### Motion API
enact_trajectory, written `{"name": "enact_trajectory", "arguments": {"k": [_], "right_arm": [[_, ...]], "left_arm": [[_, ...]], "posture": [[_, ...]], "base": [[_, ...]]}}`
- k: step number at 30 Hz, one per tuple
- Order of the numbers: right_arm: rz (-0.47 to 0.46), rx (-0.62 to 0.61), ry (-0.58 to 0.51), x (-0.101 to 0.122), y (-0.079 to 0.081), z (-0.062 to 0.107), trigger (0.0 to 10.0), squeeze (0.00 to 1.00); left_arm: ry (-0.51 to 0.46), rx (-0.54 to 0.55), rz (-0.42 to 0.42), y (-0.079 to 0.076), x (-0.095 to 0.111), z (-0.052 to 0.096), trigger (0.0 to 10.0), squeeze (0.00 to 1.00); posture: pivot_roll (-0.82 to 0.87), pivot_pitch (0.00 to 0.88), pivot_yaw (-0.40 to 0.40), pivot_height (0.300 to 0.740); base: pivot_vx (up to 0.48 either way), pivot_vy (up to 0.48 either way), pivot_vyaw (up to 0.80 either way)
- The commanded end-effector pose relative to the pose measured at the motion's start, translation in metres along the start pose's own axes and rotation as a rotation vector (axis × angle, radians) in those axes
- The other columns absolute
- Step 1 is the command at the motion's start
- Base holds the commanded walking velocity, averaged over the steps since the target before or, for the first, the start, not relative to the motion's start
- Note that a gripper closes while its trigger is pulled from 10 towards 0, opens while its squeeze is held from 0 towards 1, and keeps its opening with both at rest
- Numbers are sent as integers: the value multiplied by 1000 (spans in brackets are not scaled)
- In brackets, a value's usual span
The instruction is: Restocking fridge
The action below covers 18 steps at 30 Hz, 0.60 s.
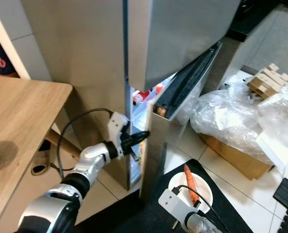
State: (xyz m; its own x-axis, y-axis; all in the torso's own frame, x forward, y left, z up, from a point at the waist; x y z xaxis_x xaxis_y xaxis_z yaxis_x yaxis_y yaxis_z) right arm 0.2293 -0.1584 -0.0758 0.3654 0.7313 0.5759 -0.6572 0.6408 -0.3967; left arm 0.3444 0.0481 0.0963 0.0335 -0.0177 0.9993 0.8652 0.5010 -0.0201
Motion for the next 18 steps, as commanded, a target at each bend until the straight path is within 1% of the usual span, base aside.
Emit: {"name": "enact_trajectory", "arguments": {"k": [1, 5, 8, 9, 11, 13, 14, 15, 16, 18], "right_arm": [[-11, -11, 14, -7, -1, 2, 10000, 0], [-11, -11, 14, -7, -1, 2, 10000, 0], [-14, -10, 17, -7, 0, 3, 10000, 0], [-14, -10, 17, -7, 0, 3, 10000, 0], [-18, -9, 24, -9, 1, 3, 10000, 0], [-18, -9, 24, -9, 1, 3, 10000, 0], [-21, -9, 29, -11, 2, 4, 10000, 0], [-26, -8, 41, -16, 3, 6, 10000, 0], [-26, -8, 41, -16, 3, 6, 10000, 0], [-33, -7, 58, -23, 5, 8, 10000, 0]], "left_arm": [[-27, -29, -14, -5, 8, -9, 10000, 0], [-33, -52, -15, -11, 8, -13, 10000, 0], [-68, -117, -19, -22, 14, -18, 10000, 0], [-68, -117, -19, -22, 14, -18, 10000, 0], [-70, -175, -18, -31, 14, -19, 10000, 0], [-70, -175, -18, -31, 14, -19, 10000, 0], [-71, -227, -19, -39, 14, -18, 10000, 0], [-60, -294, -16, -52, 13, -12, 10000, 0], [-60, -294, -16, -52, 13, -12, 10000, 0], [-46, -370, 2, -70, 10, -1, 10000, 0]], "posture": [[-105, 85, -55, 740], [-107, 86, -54, 740], [-107, 90, -51, 740], [-107, 90, -51, 740], [-109, 94, -46, 740], [-109, 94, -46, 740], [-109, 94, -46, 740], [-109, 99, -42, 740], [-109, 99, -42, 740], [-109, 101, -43, 740]], "base": [[0, 0, 0], [0, 0, 0], [0, 0, 0], [0, 0, 0], [0, 0, 0], [0, 0, 0], [0, 0, 0], [0, 0, 0], [0, 0, 0], [0, 0, 0]]}}
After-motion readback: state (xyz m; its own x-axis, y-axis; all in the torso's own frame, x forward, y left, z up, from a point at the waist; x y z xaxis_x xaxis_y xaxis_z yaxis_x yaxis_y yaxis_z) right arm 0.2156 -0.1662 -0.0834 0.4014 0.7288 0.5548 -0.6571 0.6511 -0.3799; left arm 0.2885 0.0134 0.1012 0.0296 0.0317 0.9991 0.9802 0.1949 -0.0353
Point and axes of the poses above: a point about 5 cm out from each wrist's last joint towards the gripper, its own z axis pointing back from the gripper into the wrist, its own x axis along the axis of the wrist's last joint, y = z × x, the point moved 2 cm from there along -z, pointing out of the wrist towards the gripper, and after that the axes turned 1 degree about -z, right-handed, at the moved point
